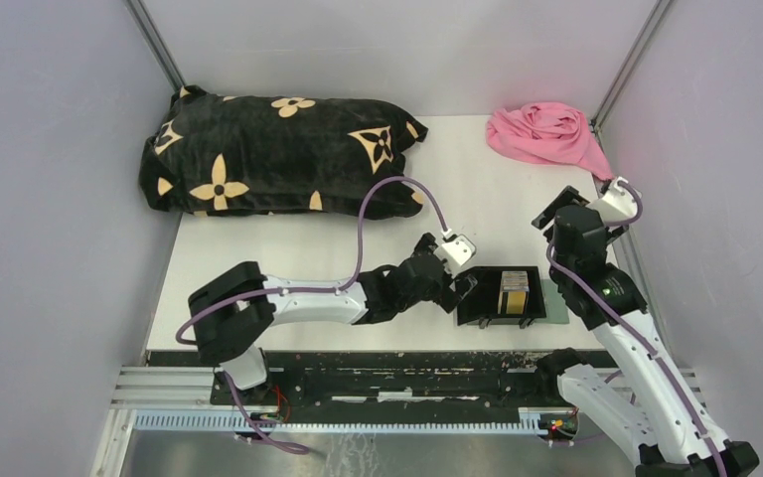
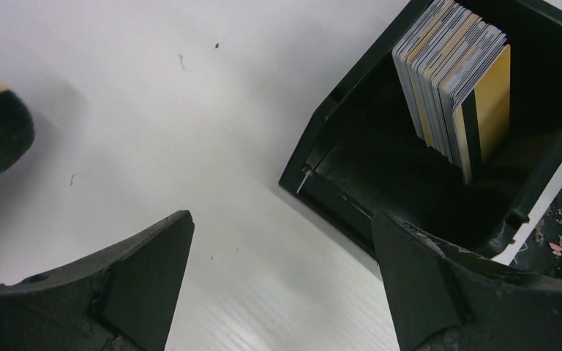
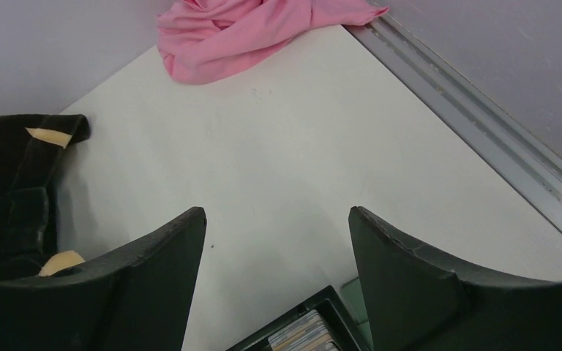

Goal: Put the credit cards into the card holder
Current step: Move the storage box to the center of the board.

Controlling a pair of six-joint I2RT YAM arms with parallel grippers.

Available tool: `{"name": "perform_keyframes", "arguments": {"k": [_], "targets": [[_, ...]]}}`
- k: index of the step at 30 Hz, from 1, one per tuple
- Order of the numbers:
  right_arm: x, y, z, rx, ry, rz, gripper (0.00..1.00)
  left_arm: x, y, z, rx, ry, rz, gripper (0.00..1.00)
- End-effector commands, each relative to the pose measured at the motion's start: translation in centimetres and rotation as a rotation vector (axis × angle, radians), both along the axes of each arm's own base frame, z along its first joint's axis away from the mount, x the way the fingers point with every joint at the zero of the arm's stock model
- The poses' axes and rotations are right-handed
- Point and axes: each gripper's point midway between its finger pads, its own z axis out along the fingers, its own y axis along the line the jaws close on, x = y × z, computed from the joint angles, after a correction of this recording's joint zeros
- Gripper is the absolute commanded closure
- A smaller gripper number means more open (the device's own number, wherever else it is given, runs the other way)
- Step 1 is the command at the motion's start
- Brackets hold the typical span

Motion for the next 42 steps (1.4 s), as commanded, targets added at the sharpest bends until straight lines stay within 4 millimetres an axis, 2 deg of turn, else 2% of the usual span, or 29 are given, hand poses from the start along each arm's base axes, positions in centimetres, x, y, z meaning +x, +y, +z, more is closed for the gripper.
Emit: {"name": "perform_keyframes", "arguments": {"k": [1,9,17,27,35,39,42], "targets": [[-0.4,-0.4,0.4,0.023,0.001,-0.040,0.22,1.5,-3.7,3.0,-0.146,-0.044,-0.122,0.01],[-0.4,0.1,-0.2,0.037,-0.013,-0.003,0.22,3.3,-5.7,1.3,-0.208,-0.015,-0.171,0.01],[-0.1,0.3,-0.3,0.033,-0.011,0.005,0.23,4.3,-7.7,0.0,-0.212,-0.009,-0.213,0.01],[-0.2,0.7,-0.8,0.051,-0.012,0.030,0.30,4.7,-7.9,-4.0,-0.177,0.042,-0.219,0.06],[-0.2,1.2,-1.6,0.061,0.002,0.051,0.41,5.1,-7.7,-5.0,-0.200,0.056,-0.202,0.19],[-0.2,1.2,-2.1,0.062,0.016,0.053,0.46,5.2,-7.6,-5.0,-0.216,0.056,-0.196,0.32],[-0.3,1.2,-2.4,0.062,0.023,0.053,0.47,5.2,-7.4,-5.2,-0.214,0.059,-0.186,0.35]]}}
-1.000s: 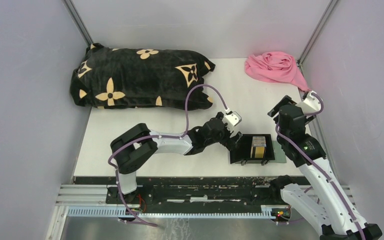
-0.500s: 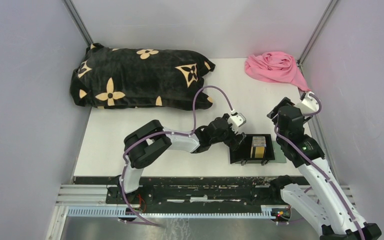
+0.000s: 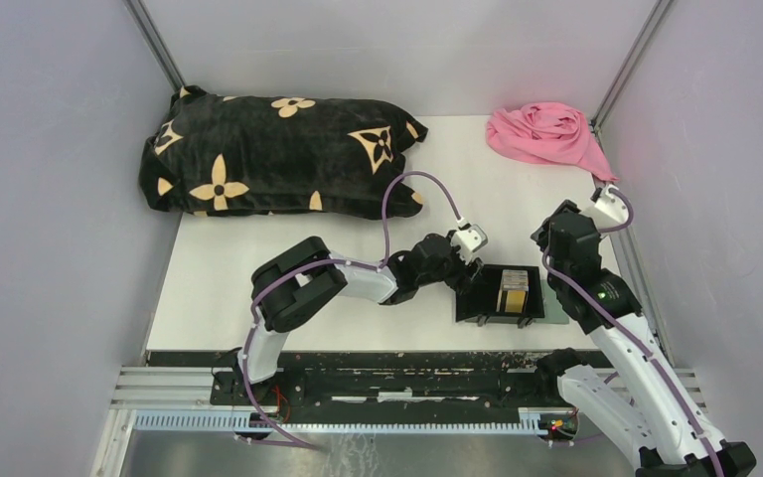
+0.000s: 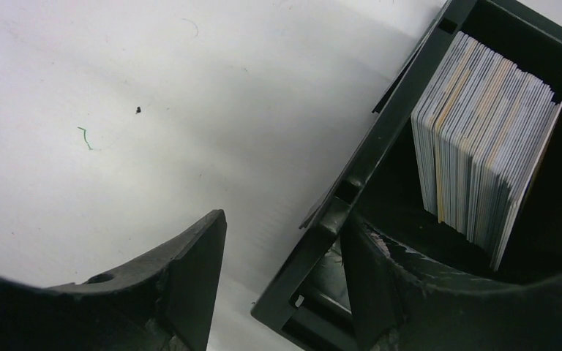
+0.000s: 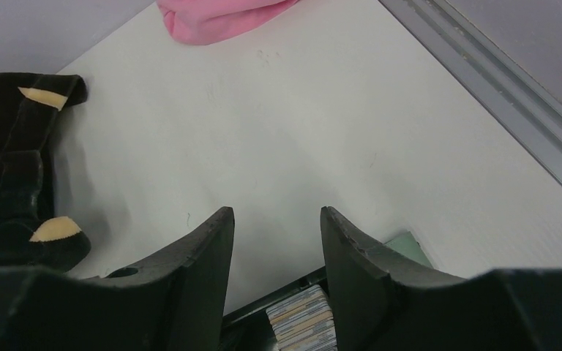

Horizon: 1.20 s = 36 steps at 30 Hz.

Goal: Put the credit cards into the card holder
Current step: Move the storage box to the center of the board.

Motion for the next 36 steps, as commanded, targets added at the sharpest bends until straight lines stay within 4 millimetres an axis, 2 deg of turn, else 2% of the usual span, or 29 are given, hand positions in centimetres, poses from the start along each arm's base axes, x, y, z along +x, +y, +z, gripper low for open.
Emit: {"name": "perform_keyframes", "arguments": {"k": [1,3,6,12,22,25,30,36], "targets": [[0.1,0.1,0.5,0.019,-0.031,-0.003,0.47,0.7,-0.4,1.1,-0.064,-0.020,0.019,0.37],[0.0,0.0,0.4,0.019,-0.031,-0.002,0.48,0.7,0.0,1.0,-0.062,-0.021,0.033,0.42],[-0.2,0.0,0.3,0.019,-0.026,0.001,0.49,0.8,0.7,1.1,-0.069,-0.022,0.065,0.43],[-0.3,0.3,-0.1,0.022,-0.009,0.019,0.50,1.4,4.1,1.2,-0.079,-0.031,0.216,0.50],[-0.6,0.9,-1.1,0.025,0.025,0.060,0.53,2.3,10.9,0.9,-0.107,0.003,0.538,0.89],[-0.8,0.9,-1.5,0.019,0.046,0.064,0.53,2.3,13.0,0.5,-0.122,0.036,0.653,0.96],[-1.2,0.6,-2.3,0.008,0.076,0.052,0.53,2.0,14.9,0.5,-0.125,0.060,0.807,0.97],[-2.3,-1.0,-3.9,-0.017,0.146,-0.043,0.54,0.5,16.5,0.1,-0.054,0.047,1.006,0.97]]}}
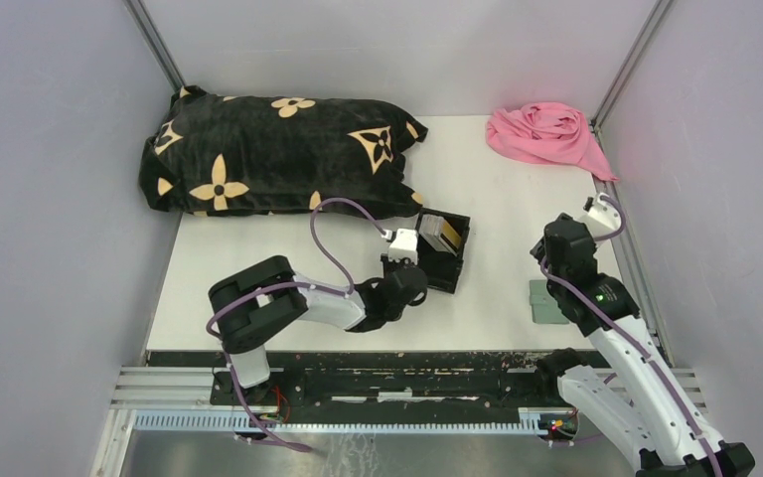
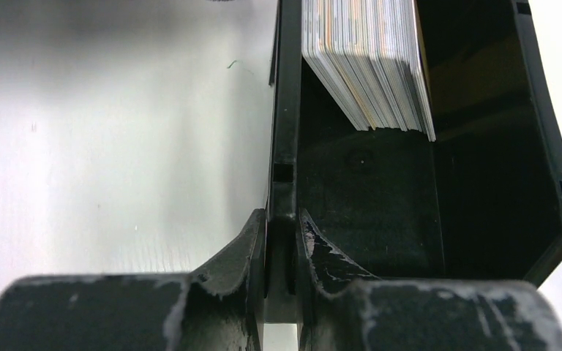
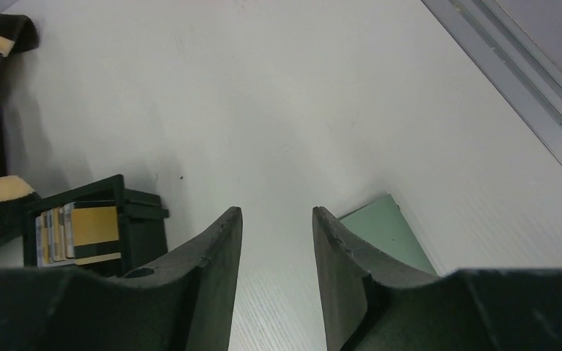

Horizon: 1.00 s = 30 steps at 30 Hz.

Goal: Put the credit cards into the card holder
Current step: Move the storage box to the center of the board.

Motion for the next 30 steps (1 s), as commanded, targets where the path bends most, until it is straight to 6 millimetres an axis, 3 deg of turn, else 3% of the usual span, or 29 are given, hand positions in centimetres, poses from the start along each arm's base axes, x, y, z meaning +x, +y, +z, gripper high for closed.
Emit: {"name": "perform_keyframes", "arguments": {"k": [1,9,15,18,23,30], "targets": [[-0.9,-1.6,-1.3,-0.025,0.052,-0.108,0.54,-0.8,2.4,0.1,0.010,0.025,0.246,0.97],[-1.9,-2.5,-4.9,0.034,0.140,-0.267,0.48,-3.2,2.9,-1.7,-0.057,0.098,0.387,0.97],[-2.4,-2.9,-6.8,0.088,0.173,-0.340,0.26,-3.8,4.7,-2.0,-0.127,0.106,0.460,0.97],[-2.6,-3.4,-7.6,0.114,0.189,-0.374,0.19,-3.8,5.1,-1.3,-0.156,0.097,0.479,0.97],[-2.7,-4.5,-9.8,0.209,0.234,-0.441,0.16,-3.5,5.5,0.6,-0.183,0.055,0.490,0.97],[-2.1,-4.5,-13.1,0.330,0.304,-0.466,0.13,-3.1,5.7,2.3,-0.193,0.004,0.496,0.96]]}}
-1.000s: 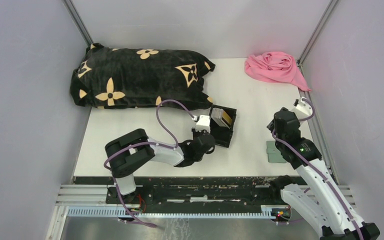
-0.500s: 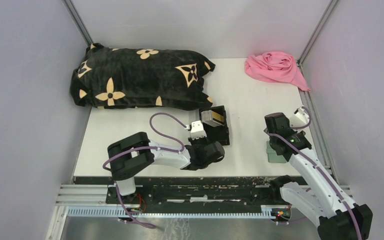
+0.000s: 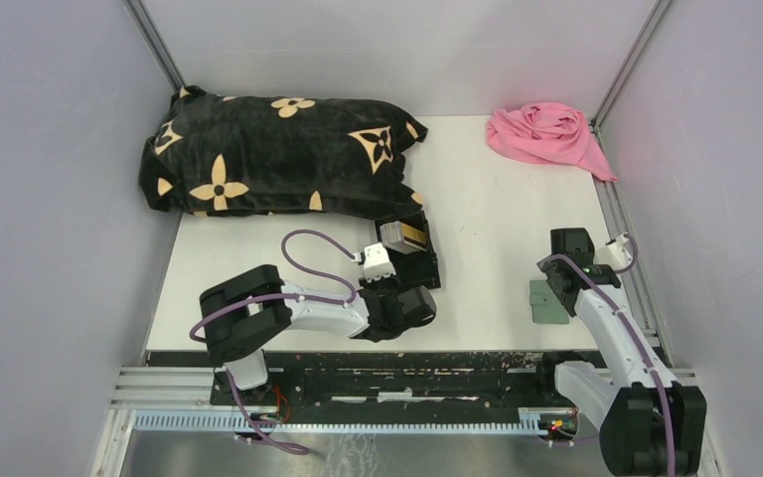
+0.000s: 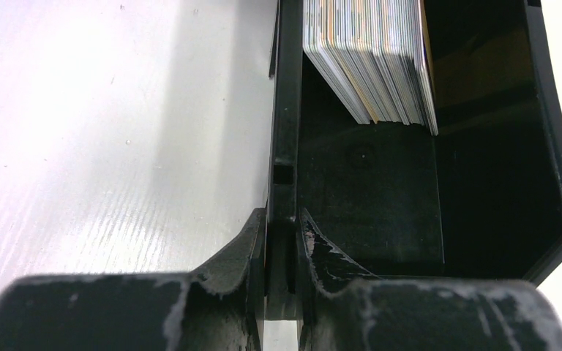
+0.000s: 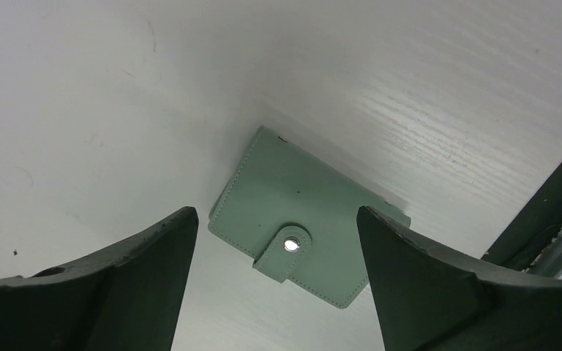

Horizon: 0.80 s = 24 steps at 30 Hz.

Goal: Put the credit cards into the card holder
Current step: Move the storage box to the center of the board, then move the card holder to the center of the board.

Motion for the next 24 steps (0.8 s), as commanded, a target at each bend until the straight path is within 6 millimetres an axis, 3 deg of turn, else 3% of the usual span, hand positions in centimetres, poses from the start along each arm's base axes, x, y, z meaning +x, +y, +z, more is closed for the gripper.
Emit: {"name": "perform_keyframes", "arguments": {"k": [1,13,19,24], "targets": [[1.8,1.1,-0.9,0.096,-0.042,0.005,0.13,0.7,0.3,2.6,-0.054,-0.082,0.050,0.96],[2.3,1.2,-3.3,0.156,0.015,-0.014,0.08,1.3,-0.6,5.0,-0.064,-0.136,0.024,0.68],[1.9,1.2,-3.9,0.169,0.037,-0.026,0.07,1.5,-1.1,6.5,-0.076,-0.165,-0.004,0.43],[1.2,1.1,-3.8,0.172,0.058,-0.032,0.07,1.6,-1.6,7.8,-0.083,-0.189,-0.025,0.36]]}}
